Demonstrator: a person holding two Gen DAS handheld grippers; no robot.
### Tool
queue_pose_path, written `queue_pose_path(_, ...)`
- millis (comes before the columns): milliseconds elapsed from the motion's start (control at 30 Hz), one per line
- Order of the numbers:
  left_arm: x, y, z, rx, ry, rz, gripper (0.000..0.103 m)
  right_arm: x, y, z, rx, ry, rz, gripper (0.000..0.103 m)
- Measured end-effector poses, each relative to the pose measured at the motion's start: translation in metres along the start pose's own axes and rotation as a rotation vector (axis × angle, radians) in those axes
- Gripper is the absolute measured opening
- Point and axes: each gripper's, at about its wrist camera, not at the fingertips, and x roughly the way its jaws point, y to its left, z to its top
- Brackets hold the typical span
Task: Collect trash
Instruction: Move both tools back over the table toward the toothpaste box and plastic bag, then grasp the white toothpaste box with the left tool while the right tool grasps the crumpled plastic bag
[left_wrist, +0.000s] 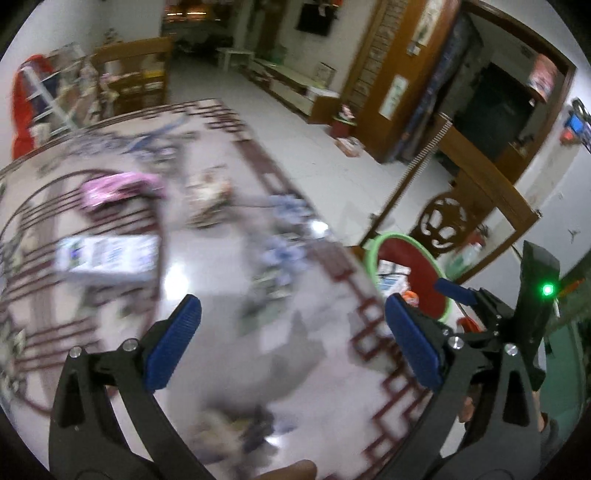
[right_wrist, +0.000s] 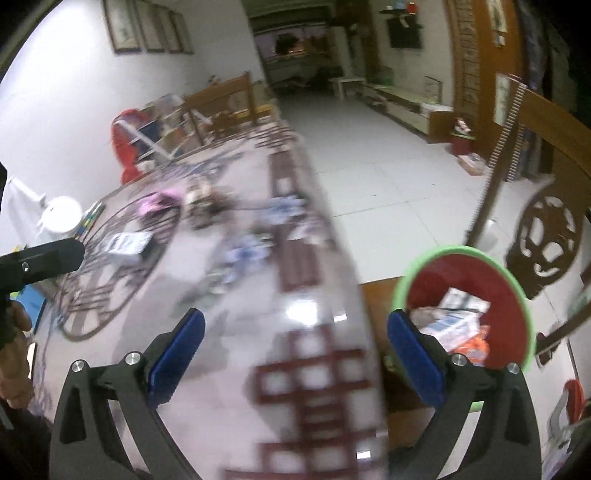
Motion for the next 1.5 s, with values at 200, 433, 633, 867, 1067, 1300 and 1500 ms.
queue_pose_path(200,-0.040,0.075,-0.025,-0.102,-0.020,0.084,0.097,0.013,0.059,0.005,-0.085,0.022,0.038,0.096)
queue_pose_path(433,-0.052,0.135,-0.035,-0.231,-0.020,0.118,0.097,0.033,0.102,0.025,-0.152,0.029,0.047,0.096)
queue_pose_path(633,-0.029,0.150,-0.026,-0.294,-0.006,0.100,0.097,0.062,0.119,0.044,-0.196,0.055,0.047,0.096)
queue_pose_path(867,0.022,0.170,-0.003,-0.434,0.022,0.107,0.097,0.109,0.122,0.072,-0.213,0.076,0.036,0.096)
queue_pose_path(1067,0.059,0.186,0.011,-0.562,0.023,0.161,0.097,0.144,0.121,0.091,-0.219,0.085,0.039,0.096)
queue_pose_path(1300,0.090,0.198,0.026,-0.639,0.004,0.276,0.097,0.178,0.112,0.108,-0.191,0.099,0.039,0.096)
queue_pose_path(1500,0.110,0.206,0.027,-0.625,0.040,0.330,0.097,0.200,0.112,0.117,-0.183,0.110,0.038,0.096)
